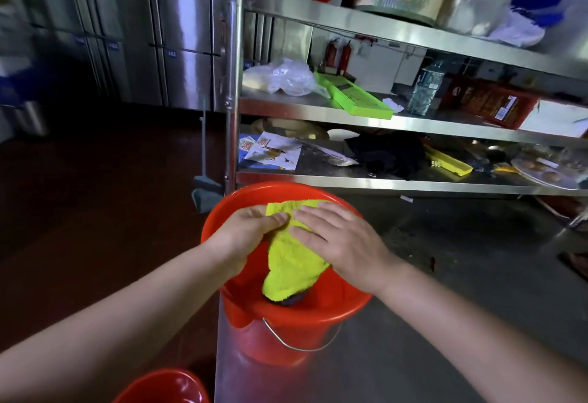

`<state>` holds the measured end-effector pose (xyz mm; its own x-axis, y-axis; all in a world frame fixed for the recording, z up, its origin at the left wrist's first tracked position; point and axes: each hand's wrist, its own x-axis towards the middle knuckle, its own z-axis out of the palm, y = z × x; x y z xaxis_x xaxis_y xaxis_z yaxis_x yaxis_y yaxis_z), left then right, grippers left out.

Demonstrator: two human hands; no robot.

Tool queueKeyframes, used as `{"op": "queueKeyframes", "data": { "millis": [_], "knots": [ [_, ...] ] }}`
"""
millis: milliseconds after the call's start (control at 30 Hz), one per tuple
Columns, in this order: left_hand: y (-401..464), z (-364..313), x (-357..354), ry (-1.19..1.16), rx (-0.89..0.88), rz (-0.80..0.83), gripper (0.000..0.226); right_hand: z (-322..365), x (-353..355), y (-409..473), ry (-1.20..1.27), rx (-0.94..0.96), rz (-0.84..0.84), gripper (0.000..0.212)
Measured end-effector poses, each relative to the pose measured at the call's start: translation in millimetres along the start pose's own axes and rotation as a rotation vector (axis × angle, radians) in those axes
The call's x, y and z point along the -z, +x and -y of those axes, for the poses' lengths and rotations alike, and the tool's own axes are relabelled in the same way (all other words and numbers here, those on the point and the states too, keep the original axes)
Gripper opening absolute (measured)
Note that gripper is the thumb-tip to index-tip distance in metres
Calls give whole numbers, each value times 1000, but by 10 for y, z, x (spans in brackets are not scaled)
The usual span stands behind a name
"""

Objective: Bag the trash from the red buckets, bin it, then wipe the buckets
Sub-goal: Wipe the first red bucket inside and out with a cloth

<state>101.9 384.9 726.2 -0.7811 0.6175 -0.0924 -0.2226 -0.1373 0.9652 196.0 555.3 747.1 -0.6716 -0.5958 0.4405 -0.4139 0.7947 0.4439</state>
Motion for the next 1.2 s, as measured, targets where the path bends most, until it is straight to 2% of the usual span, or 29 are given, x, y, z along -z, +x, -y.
{"op": "queueKeyframes", "data": {
  "millis": [133, 200, 300, 367, 467, 533, 600, 667, 733, 800, 867, 900, 1000, 1200],
  "knots": [
    [-96, -93, 157, -71, -97, 42, 13, 129, -12, -70, 27, -120, 273, 100],
    [-171, -145, 219, -17, -142, 85, 14, 227, 6, -54, 161, -287, 233, 105],
    [-300, -298, 295, 110, -225, 178, 21, 336, 112, 109, 503, -627, 80, 107],
    [-380, -426, 331, 91, -248, 288, 19, 377, 196, 251, 718, -736, 58, 108],
    [-505, -577, 354, 46, -238, 433, 11, 437, 310, 417, 866, -796, 134, 95],
    [-571, -611, 350, 52, -230, 464, 6, 498, 372, 469, 976, -872, 135, 61],
    [-617, -568, 357, 89, -239, 434, 11, 582, 440, 457, 953, -936, 97, 33],
    [-629, -450, 430, 212, -270, 332, 12, 657, 490, 375, 852, -997, 40, 23],
    [-623, -284, 588, 438, -260, 317, 24, 723, 554, 247, 820, -1098, -47, 20],
    [-607, -99, 792, 933, -277, 417, 37, 768, 640, 113, 886, -1236, -157, 15],
    [-586, 71, 924, 1406, -413, 490, 43, 793, 731, -10, 917, -1363, -240, 11],
    [-582, 131, 945, 1499, -481, 493, 42, 802, 781, -57, 915, -1407, -271, 12],
    [-557, 209, 914, 1459, -584, 437, 31, 834, 908, -159, 913, -1478, -358, 11],
    [-502, 161, 625, 1307, -830, 332, 26, 836, 1079, -322, 868, -1536, -515, 7]
  ]
}}
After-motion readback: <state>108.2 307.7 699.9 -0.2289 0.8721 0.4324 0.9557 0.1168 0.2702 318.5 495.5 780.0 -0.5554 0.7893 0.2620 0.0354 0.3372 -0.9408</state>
